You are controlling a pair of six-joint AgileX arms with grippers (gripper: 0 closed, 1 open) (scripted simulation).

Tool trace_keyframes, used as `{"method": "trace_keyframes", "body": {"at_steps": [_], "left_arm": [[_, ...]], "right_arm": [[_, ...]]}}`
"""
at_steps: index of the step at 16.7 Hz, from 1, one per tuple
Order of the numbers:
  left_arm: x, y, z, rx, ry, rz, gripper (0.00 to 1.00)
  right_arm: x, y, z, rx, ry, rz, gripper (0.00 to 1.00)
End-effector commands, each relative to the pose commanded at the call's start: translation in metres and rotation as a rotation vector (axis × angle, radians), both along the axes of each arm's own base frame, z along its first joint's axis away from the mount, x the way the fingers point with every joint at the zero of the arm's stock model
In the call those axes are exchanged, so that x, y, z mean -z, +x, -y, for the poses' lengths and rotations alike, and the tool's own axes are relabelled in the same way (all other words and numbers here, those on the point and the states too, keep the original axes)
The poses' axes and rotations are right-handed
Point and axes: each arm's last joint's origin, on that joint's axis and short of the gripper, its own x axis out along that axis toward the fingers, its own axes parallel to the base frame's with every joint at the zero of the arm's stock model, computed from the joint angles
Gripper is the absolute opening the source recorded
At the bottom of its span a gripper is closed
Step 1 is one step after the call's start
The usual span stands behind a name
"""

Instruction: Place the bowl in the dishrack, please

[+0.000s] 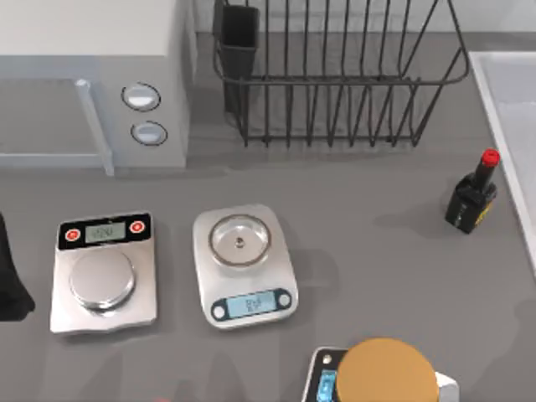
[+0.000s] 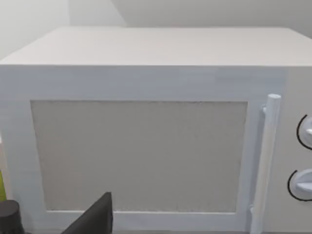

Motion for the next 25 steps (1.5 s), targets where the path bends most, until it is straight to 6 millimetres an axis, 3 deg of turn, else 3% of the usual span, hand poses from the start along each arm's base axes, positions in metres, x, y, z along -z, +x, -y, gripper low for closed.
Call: {"method": "trace_keyframes", "body": {"at_steps": [2, 8, 11, 13, 16, 18, 20, 22, 25], "left_arm": [[0.0, 0.0, 0.0, 0.0, 0.0, 0.0, 1.0], [0.0, 0.0, 0.0, 0.0, 0.0, 0.0, 1.0], [0.0, 0.0, 0.0, 0.0, 0.0, 0.0, 1.0], [0.0, 0.0, 0.0, 0.0, 0.0, 0.0, 1.0], [0.0, 0.0, 0.0, 0.0, 0.0, 0.0, 1.0], [0.0, 0.0, 0.0, 0.0, 0.0, 0.0, 1.0], [0.0, 0.0, 0.0, 0.0, 0.0, 0.0, 1.0], [0.0, 0.0, 0.0, 0.0, 0.0, 0.0, 1.0], [0.0, 0.0, 0.0, 0.0, 0.0, 0.0, 1.0]], "right_arm": [[-0.014, -0.004, -0.004, 0.0, -0.01, 0.012, 0.0], [-0.015, -0.001, -0.006, -0.006, -0.023, 0.015, 0.0], [-0.017, 0.021, -0.024, -0.059, -0.133, 0.056, 0.0], [-0.02, 0.044, -0.049, -0.118, -0.244, 0.113, 0.0], [-0.025, 0.083, -0.111, -0.22, -0.422, 0.268, 0.0], [-0.03, 0.102, -0.17, -0.28, -0.52, 0.43, 0.0], [-0.038, 0.108, -0.237, -0.318, -0.574, 0.64, 0.0], [-0.049, 0.096, -0.307, -0.322, -0.565, 0.882, 0.0], [-0.071, 0.051, -0.394, -0.255, -0.429, 1.229, 0.0]]}}
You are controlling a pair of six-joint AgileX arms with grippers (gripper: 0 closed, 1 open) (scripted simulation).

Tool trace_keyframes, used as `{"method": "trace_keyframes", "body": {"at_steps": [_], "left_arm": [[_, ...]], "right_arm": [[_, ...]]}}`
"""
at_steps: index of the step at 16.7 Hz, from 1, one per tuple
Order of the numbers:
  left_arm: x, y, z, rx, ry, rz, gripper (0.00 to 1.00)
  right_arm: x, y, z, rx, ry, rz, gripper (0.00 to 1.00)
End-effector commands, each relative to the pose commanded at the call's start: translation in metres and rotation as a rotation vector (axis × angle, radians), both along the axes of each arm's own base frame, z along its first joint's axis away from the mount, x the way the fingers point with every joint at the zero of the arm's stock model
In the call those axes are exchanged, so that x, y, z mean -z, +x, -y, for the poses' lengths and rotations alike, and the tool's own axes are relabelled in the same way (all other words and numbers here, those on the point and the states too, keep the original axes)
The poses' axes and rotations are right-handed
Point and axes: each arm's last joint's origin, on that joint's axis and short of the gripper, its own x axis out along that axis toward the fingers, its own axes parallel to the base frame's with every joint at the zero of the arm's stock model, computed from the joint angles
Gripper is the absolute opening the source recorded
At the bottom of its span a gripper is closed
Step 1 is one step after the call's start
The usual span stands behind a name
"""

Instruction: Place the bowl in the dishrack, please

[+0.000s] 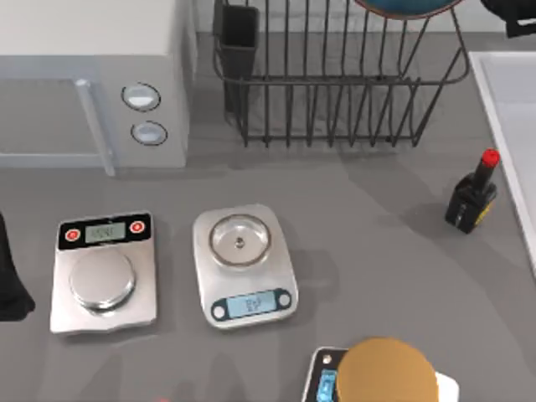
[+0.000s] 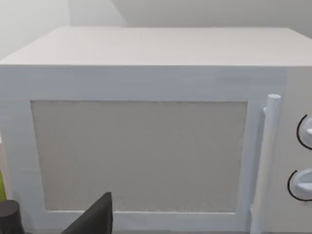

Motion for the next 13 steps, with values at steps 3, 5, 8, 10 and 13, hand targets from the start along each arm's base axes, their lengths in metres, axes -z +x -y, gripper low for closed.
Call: {"method": "trace_keyframes", "body": {"at_steps": [3, 5, 8, 10, 13], "left_arm": [[0.0, 0.0, 0.0, 0.0, 0.0, 0.0, 1.0], [0.0, 0.0, 0.0, 0.0, 0.0, 0.0, 1.0], [0.0, 0.0, 0.0, 0.0, 0.0, 0.0, 1.0], [0.0, 0.0, 0.0, 0.0, 0.0, 0.0, 1.0], [0.0, 0.0, 0.0, 0.0, 0.0, 0.0, 1.0]], "right_arm": [[-0.02, -0.056, -0.049, -0.069, 0.223, 0.208, 0.0], [-0.029, -0.084, -0.063, -0.091, 0.346, 0.282, 0.0], [-0.034, -0.105, -0.071, -0.101, 0.437, 0.325, 0.0], [-0.034, -0.106, -0.071, -0.101, 0.441, 0.327, 0.0], [-0.034, -0.105, -0.071, -0.102, 0.44, 0.325, 0.0]]}}
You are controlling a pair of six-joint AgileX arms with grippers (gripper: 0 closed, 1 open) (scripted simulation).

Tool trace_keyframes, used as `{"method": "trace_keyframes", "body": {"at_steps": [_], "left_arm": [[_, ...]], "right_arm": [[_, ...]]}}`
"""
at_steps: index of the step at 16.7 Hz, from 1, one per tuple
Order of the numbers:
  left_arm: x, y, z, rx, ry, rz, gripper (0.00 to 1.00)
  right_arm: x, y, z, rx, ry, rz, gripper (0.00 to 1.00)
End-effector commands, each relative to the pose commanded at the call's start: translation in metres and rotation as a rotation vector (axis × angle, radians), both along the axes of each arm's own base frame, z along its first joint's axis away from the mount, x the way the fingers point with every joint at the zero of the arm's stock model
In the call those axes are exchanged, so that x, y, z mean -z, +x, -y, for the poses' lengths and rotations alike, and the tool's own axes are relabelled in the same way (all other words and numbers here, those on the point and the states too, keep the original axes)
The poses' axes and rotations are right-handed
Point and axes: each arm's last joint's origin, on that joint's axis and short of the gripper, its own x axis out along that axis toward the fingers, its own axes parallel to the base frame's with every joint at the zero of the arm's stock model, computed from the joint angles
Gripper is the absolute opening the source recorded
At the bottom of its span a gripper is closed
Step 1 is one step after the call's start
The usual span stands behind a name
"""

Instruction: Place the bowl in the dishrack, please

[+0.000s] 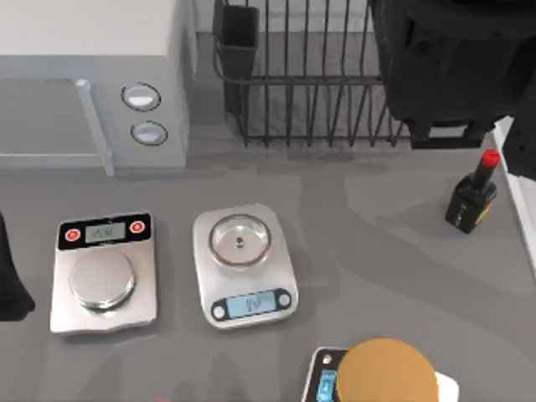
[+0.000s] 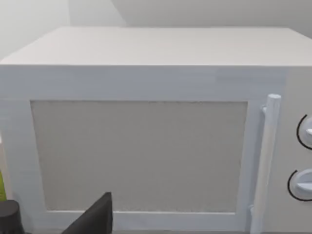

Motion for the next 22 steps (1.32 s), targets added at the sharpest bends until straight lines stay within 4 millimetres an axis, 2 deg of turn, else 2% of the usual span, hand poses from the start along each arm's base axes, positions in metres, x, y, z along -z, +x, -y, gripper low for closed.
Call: {"method": "trace_keyframes", "body": {"at_steps": [2, 5, 9, 12, 14, 16, 17, 21, 22], "left_arm": [[0.0, 0.0, 0.0, 0.0, 0.0, 0.0, 1.0], [0.0, 0.0, 0.0, 0.0, 0.0, 0.0, 1.0], [0.0, 0.0, 0.0, 0.0, 0.0, 0.0, 1.0], [0.0, 0.0, 0.0, 0.0, 0.0, 0.0, 1.0], [0.0, 0.0, 0.0, 0.0, 0.0, 0.0, 1.0], [0.0, 0.0, 0.0, 0.0, 0.0, 0.0, 1.0], [0.0, 0.0, 0.0, 0.0, 0.0, 0.0, 1.0], [0.0, 0.0, 0.0, 0.0, 0.0, 0.0, 1.0], [0.0, 0.0, 0.0, 0.0, 0.0, 0.0, 1.0]], "right_arm": [[0.004, 0.005, -0.003, 0.001, -0.002, -0.001, 0.0], [0.029, 0.035, -0.018, -0.001, -0.01, -0.006, 0.0], [0.089, 0.104, -0.033, -0.004, 0.007, 0.004, 0.0], [0.143, 0.155, -0.024, -0.003, 0.019, 0.015, 0.0], [0.174, 0.18, -0.011, -0.001, 0.014, 0.013, 0.0], [0.195, 0.195, 0.0, 0.001, 0.004, 0.004, 0.0], [0.199, 0.198, 0.002, 0.001, 0.002, 0.002, 0.0], [0.2, 0.199, 0.002, 0.001, 0.001, 0.002, 0.0], [0.2, 0.199, 0.002, 0.001, 0.001, 0.002, 0.08]]}}
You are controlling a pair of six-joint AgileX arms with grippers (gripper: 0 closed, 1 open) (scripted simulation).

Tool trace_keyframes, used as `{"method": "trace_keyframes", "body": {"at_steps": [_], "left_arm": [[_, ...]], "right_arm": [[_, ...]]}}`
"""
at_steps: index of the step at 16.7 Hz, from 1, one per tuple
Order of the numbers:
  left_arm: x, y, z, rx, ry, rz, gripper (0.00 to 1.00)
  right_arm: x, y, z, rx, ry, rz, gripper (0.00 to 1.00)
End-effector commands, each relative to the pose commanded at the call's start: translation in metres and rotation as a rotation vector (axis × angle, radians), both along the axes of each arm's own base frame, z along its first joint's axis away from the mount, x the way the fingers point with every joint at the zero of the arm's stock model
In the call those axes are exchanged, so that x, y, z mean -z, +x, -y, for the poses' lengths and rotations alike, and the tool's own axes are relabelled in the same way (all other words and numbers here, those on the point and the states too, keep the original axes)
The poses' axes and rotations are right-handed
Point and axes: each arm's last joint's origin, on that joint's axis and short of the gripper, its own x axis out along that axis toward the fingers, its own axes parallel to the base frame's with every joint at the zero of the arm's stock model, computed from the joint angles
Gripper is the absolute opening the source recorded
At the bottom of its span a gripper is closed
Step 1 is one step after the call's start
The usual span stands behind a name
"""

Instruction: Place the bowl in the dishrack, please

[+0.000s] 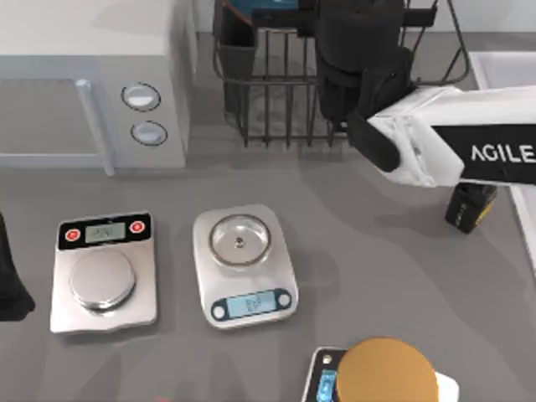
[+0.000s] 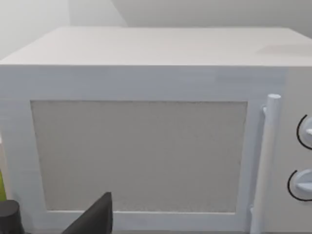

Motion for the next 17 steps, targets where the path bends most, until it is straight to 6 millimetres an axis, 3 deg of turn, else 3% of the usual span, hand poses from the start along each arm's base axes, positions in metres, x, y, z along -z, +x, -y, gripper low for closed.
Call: {"method": "trace_keyframes", "body": {"at_steps": [12, 17], "left_arm": [[0.0, 0.0, 0.0, 0.0, 0.0, 0.0, 1.0], [0.0, 0.0, 0.0, 0.0, 0.0, 0.0, 1.0]], "right_arm": [[0.0, 0.0, 0.0, 0.0, 0.0, 0.0, 0.98], [0.0, 0.0, 0.0, 0.0, 0.0, 0.0, 1.0]]}}
